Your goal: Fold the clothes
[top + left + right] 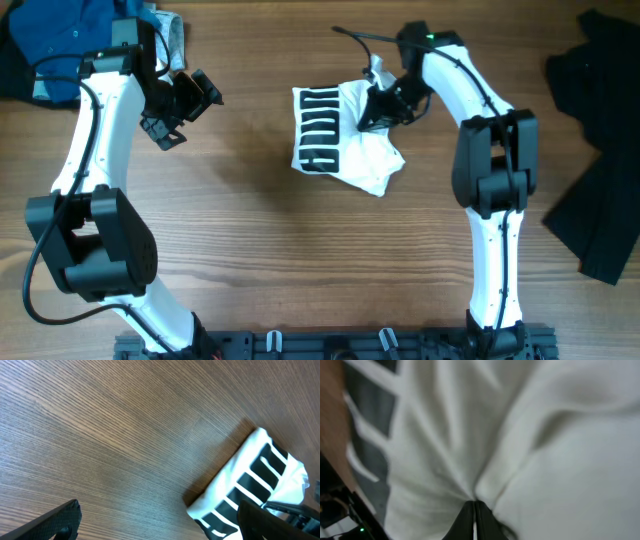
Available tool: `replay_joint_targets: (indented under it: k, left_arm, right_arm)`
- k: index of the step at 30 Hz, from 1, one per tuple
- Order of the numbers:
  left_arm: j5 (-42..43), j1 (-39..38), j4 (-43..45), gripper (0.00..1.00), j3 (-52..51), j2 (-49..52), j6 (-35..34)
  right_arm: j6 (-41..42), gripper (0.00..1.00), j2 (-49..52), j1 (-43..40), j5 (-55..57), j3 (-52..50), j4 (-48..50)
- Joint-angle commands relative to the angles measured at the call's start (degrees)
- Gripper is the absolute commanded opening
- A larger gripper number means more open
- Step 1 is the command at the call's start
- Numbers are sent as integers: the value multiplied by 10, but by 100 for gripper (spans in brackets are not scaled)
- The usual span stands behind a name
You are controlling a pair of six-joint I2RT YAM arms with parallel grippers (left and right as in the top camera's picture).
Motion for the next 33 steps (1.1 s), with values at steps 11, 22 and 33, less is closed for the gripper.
replay_joint_targets:
  k: [11,22,33]
  left_arm:
    - [-5,0,2,100,-3,6,0]
    - [-5,0,8,100,-3,6,0]
    - [-5,0,0,100,-3,6,1]
  right_arm:
    - [-1,18,-102,-82,-2,52,-37]
    - [-29,17,-36,-52,-137,46,30]
    - [-18,17,78,-91,-111,46,43]
